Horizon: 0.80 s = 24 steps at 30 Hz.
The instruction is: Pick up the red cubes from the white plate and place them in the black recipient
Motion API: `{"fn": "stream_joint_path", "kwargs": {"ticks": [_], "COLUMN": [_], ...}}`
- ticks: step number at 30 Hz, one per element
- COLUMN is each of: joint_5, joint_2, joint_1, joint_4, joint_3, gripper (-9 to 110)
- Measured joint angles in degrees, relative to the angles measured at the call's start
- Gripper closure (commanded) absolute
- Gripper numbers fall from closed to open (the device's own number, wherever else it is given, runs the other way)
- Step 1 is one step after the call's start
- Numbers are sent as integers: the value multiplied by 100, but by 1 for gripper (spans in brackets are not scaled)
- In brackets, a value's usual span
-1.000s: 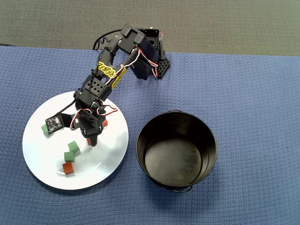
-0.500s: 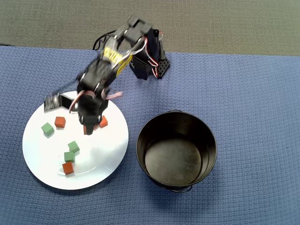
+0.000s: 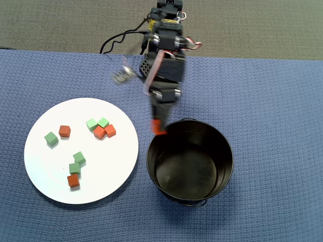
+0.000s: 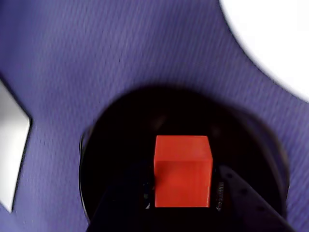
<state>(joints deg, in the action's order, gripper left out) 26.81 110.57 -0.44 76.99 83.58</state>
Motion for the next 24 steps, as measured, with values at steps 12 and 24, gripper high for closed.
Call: {"fn": "stream_joint_path", "kwargs": {"ticks": [12,24], "joint_5": [-88,1881], "joint_2": [-352,-360], "joint_1": [-580,2426], "joint_4": [-396,-527], "joint_3": [466,1143], "gripper": [75,76]}}
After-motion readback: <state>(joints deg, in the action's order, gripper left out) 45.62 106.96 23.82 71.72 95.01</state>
